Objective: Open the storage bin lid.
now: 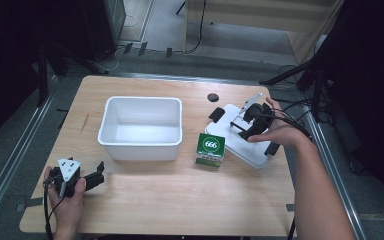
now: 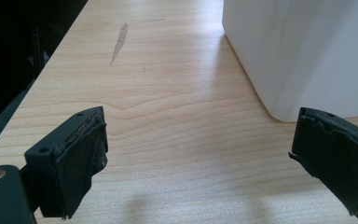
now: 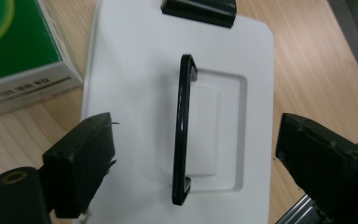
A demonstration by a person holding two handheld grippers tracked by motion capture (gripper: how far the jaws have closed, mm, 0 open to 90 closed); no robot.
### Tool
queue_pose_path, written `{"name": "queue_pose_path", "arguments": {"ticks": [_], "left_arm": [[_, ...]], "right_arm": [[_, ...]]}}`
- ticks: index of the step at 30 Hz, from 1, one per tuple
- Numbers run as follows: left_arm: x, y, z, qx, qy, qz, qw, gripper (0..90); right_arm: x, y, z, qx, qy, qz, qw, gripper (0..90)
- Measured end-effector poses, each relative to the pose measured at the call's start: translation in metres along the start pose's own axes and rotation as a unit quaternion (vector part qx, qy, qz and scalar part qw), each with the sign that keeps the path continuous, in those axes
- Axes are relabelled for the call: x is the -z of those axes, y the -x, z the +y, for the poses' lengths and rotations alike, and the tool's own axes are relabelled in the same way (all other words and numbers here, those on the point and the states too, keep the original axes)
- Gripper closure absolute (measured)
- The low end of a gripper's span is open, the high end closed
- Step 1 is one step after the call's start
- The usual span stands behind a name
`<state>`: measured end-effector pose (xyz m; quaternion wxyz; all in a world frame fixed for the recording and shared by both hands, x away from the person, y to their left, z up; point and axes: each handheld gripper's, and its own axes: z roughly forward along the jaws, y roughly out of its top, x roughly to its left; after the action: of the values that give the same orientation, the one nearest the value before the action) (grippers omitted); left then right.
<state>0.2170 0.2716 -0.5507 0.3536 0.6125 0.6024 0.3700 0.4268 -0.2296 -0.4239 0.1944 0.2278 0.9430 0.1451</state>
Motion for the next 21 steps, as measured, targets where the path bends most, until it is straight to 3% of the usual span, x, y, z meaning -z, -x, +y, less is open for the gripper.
{"name": "queue_pose_path", "arguments": {"ticks": [4, 6, 8, 14, 21], "left_arm": [[0.0, 0.0, 0.0, 0.0, 0.0, 0.0, 1.0, 4.1], [0.0, 0.0, 0.0, 0.0, 0.0, 0.0, 1.0, 4.1], [0.0, 0.0, 0.0, 0.0, 0.0, -0.001, 1.0, 4.1], [0.0, 0.0, 0.0, 0.001, 0.001, -0.002, 1.0, 4.1], [0.0, 0.0, 0.0, -0.001, -0.001, -0.003, 1.0, 4.1]], "right_arm": [[0.013, -0.003, 0.009, 0.02, 0.016, 0.012, 0.9996, 4.9], [0.017, -0.005, 0.014, 0.019, 0.016, 0.022, 0.9994, 3.8], [0.019, -0.007, 0.016, 0.033, 0.019, 0.016, 0.9991, 3.2], [0.022, -0.015, 0.023, 0.044, 0.025, 0.028, 0.9983, 3.2], [0.027, -0.029, 0.029, 0.084, 0.039, 0.023, 0.9954, 5.0]]}}
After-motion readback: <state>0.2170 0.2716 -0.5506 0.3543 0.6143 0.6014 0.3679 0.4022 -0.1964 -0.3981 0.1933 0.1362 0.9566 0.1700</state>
